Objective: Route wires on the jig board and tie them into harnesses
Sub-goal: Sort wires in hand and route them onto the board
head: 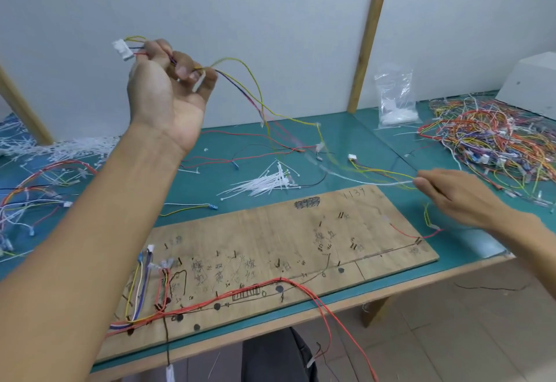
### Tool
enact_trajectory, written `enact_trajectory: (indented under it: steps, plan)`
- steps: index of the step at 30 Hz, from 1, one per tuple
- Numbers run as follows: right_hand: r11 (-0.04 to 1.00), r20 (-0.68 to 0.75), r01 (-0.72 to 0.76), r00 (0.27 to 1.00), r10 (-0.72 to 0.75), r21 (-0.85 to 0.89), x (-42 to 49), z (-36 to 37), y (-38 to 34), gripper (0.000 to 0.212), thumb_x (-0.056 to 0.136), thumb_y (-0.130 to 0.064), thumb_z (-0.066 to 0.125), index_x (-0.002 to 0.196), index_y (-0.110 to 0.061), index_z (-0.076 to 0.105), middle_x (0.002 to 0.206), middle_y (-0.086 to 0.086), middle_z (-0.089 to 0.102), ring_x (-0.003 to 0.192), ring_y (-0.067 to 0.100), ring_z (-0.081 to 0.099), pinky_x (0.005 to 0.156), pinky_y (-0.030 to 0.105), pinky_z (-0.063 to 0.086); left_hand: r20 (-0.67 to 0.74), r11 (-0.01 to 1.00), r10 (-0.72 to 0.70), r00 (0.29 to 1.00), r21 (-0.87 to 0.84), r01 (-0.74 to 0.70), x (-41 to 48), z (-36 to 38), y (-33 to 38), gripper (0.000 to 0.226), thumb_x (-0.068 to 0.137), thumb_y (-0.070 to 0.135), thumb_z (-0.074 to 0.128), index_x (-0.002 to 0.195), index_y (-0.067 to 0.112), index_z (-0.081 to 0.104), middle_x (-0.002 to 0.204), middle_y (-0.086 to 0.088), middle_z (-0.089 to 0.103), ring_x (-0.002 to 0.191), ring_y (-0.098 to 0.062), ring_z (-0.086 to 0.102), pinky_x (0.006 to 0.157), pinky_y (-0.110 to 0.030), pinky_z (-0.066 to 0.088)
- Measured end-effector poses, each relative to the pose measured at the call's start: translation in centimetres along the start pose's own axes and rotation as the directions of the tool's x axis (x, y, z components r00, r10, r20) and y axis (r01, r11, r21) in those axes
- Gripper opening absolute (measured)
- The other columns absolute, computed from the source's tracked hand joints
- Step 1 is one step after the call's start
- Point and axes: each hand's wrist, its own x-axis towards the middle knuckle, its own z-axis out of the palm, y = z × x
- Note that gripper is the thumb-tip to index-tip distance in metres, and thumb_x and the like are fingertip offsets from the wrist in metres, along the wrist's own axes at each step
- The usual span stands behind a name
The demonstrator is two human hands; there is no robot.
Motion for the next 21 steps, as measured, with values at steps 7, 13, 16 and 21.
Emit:
enact_trajectory:
  steps: [7, 13, 16, 21]
  plan:
    - [0.963, -0.129, 0.269, 0.955, -0.267, -0.008, 7.0, -0.1, -6.5, 0.040, 0.110, -0.046, 0.029, 0.084, -0.019, 0.042, 0.078, 0.000, 0.045, 0.075, 0.031, 0.047, 0.068, 0.038, 0.030, 0.346, 0.902, -0.170, 0.923, 0.432, 0.004, -4.1, 2.2, -3.4, 0.026, 0.109, 0.021, 0.047, 0.084, 0.025, 0.043, 0.066, 0.002, 0.026, 0.060, -0.015, 0.024, 0.054, -0.027, 0.038]
    - [0.959, -0.423, 0.238, 0.893, -0.153, 0.155, 8.6, -2.6, -12.4, 0.042, 0.113, -0.039, 0.038, 0.085, -0.009, 0.049, 0.068, -0.002, 0.037, 0.064, 0.024, 0.034, 0.060, 0.037, 0.025, 0.412, 0.452, -0.344, 0.844, 0.860, -0.235, -5.6, 2.8, -7.9, 0.036, 0.090, 0.023, 0.083, 0.114, 0.014, 0.058, 0.058, 0.009, 0.042, 0.062, -0.016, 0.050, 0.065, -0.037, 0.051]
    - [0.911, -0.529, 0.225, 0.848, -0.010, 0.344, 8.3, -4.6, -14.2, 0.050, 0.114, -0.044, 0.035, 0.082, -0.006, 0.045, 0.058, 0.005, 0.035, 0.058, 0.028, 0.032, 0.052, 0.035, 0.029, 0.369, 0.306, -0.408, 0.835, 0.917, -0.255, -6.0, 1.8, -8.9, 0.054, 0.085, 0.043, 0.086, 0.127, 0.023, 0.060, 0.044, 0.016, 0.040, 0.051, -0.005, 0.043, 0.068, -0.031, 0.044]
    - [0.643, -0.423, 0.235, 0.893, 0.154, 0.729, 5.5, -6.1, -16.8, 0.044, 0.110, -0.052, 0.039, 0.077, -0.023, 0.041, 0.060, 0.001, 0.037, 0.054, 0.024, 0.033, 0.049, 0.033, 0.030, 0.438, 0.404, -0.390, 0.810, 0.872, -0.276, -6.5, 0.8, -9.1, 0.024, 0.093, 0.043, 0.079, 0.107, 0.024, 0.074, 0.060, 0.001, 0.028, 0.061, -0.021, 0.029, 0.064, -0.034, 0.032]
